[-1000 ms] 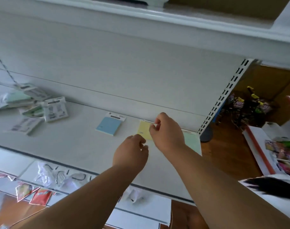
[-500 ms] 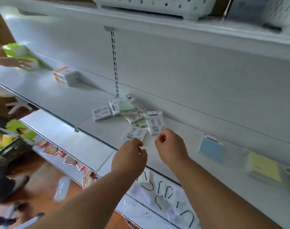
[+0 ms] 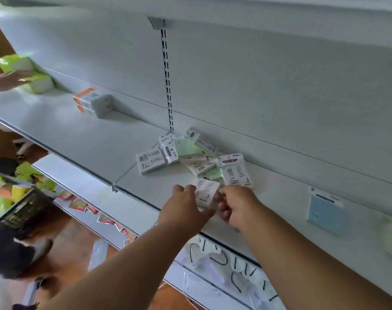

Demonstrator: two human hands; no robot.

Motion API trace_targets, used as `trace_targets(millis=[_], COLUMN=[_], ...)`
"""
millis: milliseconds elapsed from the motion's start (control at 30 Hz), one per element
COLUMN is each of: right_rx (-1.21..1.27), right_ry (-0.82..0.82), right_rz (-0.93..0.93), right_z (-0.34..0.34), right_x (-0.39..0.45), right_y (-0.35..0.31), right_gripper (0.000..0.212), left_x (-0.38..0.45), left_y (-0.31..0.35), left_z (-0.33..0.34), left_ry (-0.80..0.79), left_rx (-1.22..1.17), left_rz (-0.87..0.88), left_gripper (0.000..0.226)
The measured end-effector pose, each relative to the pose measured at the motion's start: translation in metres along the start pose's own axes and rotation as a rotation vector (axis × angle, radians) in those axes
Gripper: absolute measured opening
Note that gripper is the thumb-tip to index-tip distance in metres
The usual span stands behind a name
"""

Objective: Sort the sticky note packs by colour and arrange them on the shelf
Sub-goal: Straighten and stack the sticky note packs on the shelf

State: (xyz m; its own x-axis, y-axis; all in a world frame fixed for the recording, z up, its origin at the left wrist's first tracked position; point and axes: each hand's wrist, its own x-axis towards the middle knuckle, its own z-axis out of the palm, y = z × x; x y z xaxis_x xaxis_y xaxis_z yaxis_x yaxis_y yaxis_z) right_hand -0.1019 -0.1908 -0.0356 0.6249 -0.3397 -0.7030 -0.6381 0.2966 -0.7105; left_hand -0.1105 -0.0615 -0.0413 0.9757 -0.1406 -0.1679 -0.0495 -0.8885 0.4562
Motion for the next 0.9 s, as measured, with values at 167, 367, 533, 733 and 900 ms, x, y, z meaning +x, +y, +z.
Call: trace_targets(millis=[167,367,533,733,900], right_rx=[-0.031,-0.236,-0.038,-0.027,-0.253], right_ry=[-0.093,0.144,0.213,0.366,0.617], right_rz=[-0.083,-0.351,-0.412,-0.470,-0.458], right_z=[0.020,0.059,0.061,0.014,-0.054], right_x=[-0.010,-0.019,-0.036,-0.053,-0.058], right_y=[-0.011,0.003,0.011,0.018,0.038], right_gripper=[0.020,0.022,0.022,0.021,0.020], left_x=[0.022,0.045,0.036,0.033,0.010], left_y=[-0.029,-0.063,-0.067,-0.048,0.003], left_z=[-0.018,-0.045,-0.054,-0.026,0.003], left_ry=[0.074,-0.061,-0.347,-0.385,-0.366], left_rx=[-0.013,-0.952,-1.167,-0.940,-0.647], left_rz=[0.066,-0.179,-0.102,0.058,0.286], left_gripper=[0.025,0.012,0.020,0.015,0.011])
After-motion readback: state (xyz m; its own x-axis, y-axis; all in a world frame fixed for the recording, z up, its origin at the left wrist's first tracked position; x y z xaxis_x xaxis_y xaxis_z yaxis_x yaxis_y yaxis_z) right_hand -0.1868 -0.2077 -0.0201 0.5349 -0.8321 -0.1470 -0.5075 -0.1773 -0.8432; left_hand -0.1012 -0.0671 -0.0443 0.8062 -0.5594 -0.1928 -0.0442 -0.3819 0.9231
